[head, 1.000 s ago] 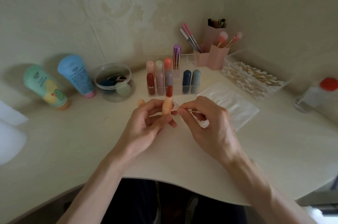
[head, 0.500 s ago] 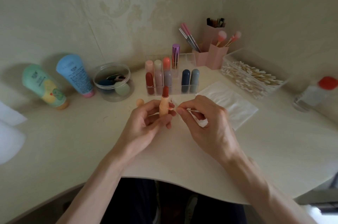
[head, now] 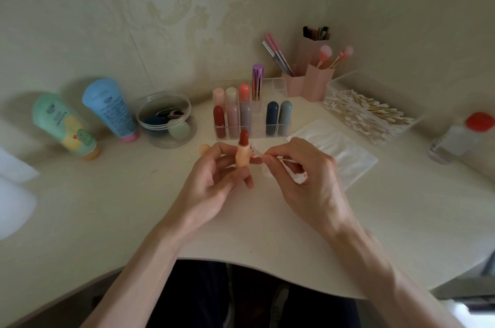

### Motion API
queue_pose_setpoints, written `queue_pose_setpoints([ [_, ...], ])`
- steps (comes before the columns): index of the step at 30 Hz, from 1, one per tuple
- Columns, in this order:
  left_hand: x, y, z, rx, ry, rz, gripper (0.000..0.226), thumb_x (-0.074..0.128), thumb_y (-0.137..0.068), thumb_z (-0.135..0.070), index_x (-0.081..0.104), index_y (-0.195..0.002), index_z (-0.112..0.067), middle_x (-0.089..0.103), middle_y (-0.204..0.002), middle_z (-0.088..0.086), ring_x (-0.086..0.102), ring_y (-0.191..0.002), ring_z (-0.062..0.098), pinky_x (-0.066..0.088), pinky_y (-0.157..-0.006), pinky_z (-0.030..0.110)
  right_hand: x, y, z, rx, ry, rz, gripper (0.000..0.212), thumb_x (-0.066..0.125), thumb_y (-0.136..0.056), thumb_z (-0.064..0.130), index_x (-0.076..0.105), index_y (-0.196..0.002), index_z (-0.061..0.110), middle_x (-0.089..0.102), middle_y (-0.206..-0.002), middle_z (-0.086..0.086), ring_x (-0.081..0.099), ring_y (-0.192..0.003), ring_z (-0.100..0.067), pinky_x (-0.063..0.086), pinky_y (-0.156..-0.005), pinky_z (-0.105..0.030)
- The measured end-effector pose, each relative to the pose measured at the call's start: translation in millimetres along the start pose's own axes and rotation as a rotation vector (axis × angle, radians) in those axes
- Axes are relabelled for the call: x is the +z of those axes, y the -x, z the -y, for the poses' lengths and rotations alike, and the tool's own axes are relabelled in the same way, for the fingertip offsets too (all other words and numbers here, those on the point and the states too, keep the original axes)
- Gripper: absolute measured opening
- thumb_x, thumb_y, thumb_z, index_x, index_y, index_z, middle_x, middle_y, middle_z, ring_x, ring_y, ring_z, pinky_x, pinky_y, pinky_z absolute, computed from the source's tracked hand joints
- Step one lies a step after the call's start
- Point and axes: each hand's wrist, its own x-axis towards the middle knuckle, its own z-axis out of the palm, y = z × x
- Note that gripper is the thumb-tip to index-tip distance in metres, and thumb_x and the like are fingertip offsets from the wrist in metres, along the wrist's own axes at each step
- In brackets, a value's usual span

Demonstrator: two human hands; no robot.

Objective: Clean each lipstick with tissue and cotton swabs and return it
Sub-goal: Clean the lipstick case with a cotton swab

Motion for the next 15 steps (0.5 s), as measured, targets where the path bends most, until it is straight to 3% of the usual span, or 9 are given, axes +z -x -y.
queue_pose_setpoints([
  [3, -0.2, 0.0, 0.3, -0.01, -0.042, -0.016, 0.017, 0.059, -0.101, 0.002, 0.065, -0.111, -0.011, 0.073, -0.101, -0.007, 0.068, -0.08, 0.016, 0.052, -0.074, 0.021, 0.3, 0.8, -0.8, 0.02, 0.007, 0.008, 0.005, 0.075, -0.097, 0.019, 0.078, -0.094, 0.016, 0.061, -0.079, 0.013, 0.055, -0.071, -0.007, 0.036, -0.068, -0.012],
  [10, -1.2, -0.7, 0.3, -0.003, -0.053, -0.024, 0.014, 0.057, -0.102, 0.001, 0.063, -0.11, -0.007, 0.074, -0.102, -0.005, 0.066, -0.077, 0.016, 0.05, -0.07, 0.018, 0.6, 1.3, -0.1, -0.025, 0.009, 0.013, 0.005, 0.075, -0.097, 0.015, 0.078, -0.094, 0.012, 0.057, -0.081, 0.018, 0.053, -0.071, -0.002, 0.037, -0.07, -0.011],
  [15, -1.1, -0.7, -0.8, 0.023, -0.074, 0.007, 0.016, 0.067, -0.097, -0.001, 0.064, -0.111, -0.007, 0.074, -0.104, 0.001, 0.069, -0.088, 0.024, 0.055, -0.086, 0.024, 0.3, 0.7, 1.1, -0.034, 0.012, 0.016, 0.004, 0.076, -0.096, 0.014, 0.079, -0.094, 0.013, 0.053, -0.082, 0.028, 0.053, -0.072, 0.002, 0.036, -0.07, -0.01],
])
